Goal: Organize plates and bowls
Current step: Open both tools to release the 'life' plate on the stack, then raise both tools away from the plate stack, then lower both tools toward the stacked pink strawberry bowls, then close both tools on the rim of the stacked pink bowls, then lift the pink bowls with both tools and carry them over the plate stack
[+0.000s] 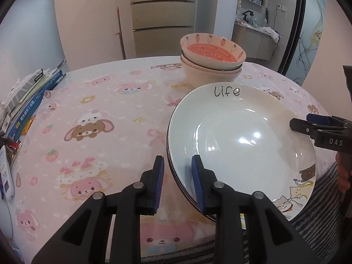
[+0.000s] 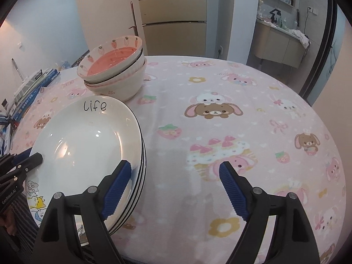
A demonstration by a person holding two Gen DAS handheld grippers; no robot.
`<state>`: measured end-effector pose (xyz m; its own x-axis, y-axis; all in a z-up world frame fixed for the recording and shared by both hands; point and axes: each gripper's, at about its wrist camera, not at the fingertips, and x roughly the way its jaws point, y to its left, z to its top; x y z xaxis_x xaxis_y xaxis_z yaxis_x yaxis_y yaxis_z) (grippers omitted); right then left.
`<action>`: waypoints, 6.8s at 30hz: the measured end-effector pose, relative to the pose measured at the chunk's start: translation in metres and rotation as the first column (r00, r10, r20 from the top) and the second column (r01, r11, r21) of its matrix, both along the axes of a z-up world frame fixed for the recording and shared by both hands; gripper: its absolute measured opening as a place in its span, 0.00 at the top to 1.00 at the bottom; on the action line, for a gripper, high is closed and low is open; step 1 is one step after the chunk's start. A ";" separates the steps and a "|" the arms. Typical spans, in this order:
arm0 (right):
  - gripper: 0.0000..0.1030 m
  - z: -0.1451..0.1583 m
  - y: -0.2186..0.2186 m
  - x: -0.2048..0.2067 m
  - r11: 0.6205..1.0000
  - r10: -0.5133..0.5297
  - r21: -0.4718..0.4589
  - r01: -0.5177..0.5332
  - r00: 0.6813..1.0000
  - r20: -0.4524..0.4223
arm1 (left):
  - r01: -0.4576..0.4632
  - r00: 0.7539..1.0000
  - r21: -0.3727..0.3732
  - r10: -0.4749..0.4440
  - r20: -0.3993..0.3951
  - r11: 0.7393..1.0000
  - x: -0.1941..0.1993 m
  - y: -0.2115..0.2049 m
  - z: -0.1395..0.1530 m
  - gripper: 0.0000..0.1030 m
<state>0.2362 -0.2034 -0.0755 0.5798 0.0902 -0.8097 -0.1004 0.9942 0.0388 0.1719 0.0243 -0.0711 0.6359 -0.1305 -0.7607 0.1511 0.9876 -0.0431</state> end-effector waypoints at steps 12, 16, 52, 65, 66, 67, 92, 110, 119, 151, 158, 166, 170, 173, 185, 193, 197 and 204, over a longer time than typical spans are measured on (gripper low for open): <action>0.19 0.025 0.009 -0.019 0.999 -0.006 -0.048 0.015 0.984 0.176 | -0.062 0.998 -0.027 0.062 0.006 0.998 0.000 0.014 0.000 0.51; 0.19 0.041 0.005 -0.028 1.000 -0.029 0.005 0.029 0.959 0.281 | -0.045 0.997 -0.031 0.047 0.059 0.999 -0.006 0.012 0.007 0.37; 0.00 0.094 0.005 -0.087 0.996 -0.073 0.087 0.020 0.736 0.673 | -0.070 0.748 -0.042 0.080 0.658 0.997 -0.090 0.011 0.083 0.01; 0.00 0.162 -0.002 -0.110 0.986 -0.100 0.164 -0.037 0.656 0.748 | -0.095 0.610 0.005 0.055 0.791 0.995 -0.119 -0.015 0.164 0.01; 0.00 0.169 -0.003 -0.110 0.986 -0.103 0.161 -0.031 0.648 0.754 | -0.090 0.603 0.001 0.053 0.796 0.996 -0.117 -0.017 0.170 0.01; 0.00 0.179 -0.003 -0.109 0.987 -0.111 0.162 -0.022 0.637 0.763 | -0.083 0.599 -0.004 0.053 0.799 0.997 -0.115 -0.019 0.177 0.01; 0.00 0.247 -0.009 -0.034 0.952 -0.279 0.302 0.052 0.553 0.785 | -0.063 0.585 -0.192 0.192 0.788 0.979 -0.012 -0.002 0.253 0.00; 0.00 0.219 0.002 0.002 0.971 -0.203 0.239 0.024 0.618 0.760 | -0.071 0.758 -0.239 0.209 0.618 0.968 0.052 0.012 0.192 0.00; 0.00 0.173 0.002 0.063 0.958 -0.191 0.285 0.006 0.758 0.624 | -0.050 0.871 -0.234 0.157 0.466 0.971 0.101 0.009 0.146 0.01; 0.14 -0.026 -0.003 0.186 0.735 0.047 0.675 0.055 0.990 -0.132 | -0.170 0.985 -0.462 0.143 -0.093 0.870 0.173 0.020 0.025 0.09; 0.31 -0.042 0.007 0.191 0.710 0.089 0.700 0.079 0.976 -0.200 | -0.135 0.990 -0.359 0.144 -0.001 0.924 0.167 0.011 0.032 0.32; 0.43 -0.046 0.015 0.197 0.711 0.102 0.698 0.090 0.968 -0.229 | -0.114 0.990 -0.449 0.065 -0.123 0.886 0.177 0.007 0.015 0.46; 0.46 -0.049 0.013 0.198 0.704 0.101 0.703 0.100 0.966 -0.239 | -0.120 0.986 -0.503 0.042 -0.164 0.856 0.180 0.014 0.007 0.48; 0.46 -0.050 0.011 0.199 0.692 0.103 0.714 0.104 0.965 -0.241 | -0.116 0.984 -0.516 0.026 -0.178 0.848 0.181 0.015 0.006 0.46; 0.51 -0.045 0.012 0.193 0.719 0.094 0.687 0.106 0.965 -0.247 | -0.106 0.966 -0.505 -0.031 -0.256 0.857 0.182 0.000 0.000 0.55; 0.59 -0.043 0.013 0.193 0.748 0.085 0.655 0.107 0.963 -0.255 | -0.111 0.967 -0.467 -0.013 -0.253 0.877 0.181 -0.007 0.003 0.57; 0.65 -0.037 0.019 0.191 0.795 0.066 0.599 0.093 0.969 -0.239 | -0.115 0.967 -0.445 -0.003 -0.255 0.888 0.182 -0.011 0.006 0.57; 0.66 -0.042 0.013 0.193 0.772 0.074 0.628 0.102 0.966 -0.249 | -0.105 0.968 -0.433 -0.008 -0.250 0.895 0.182 -0.014 0.004 0.58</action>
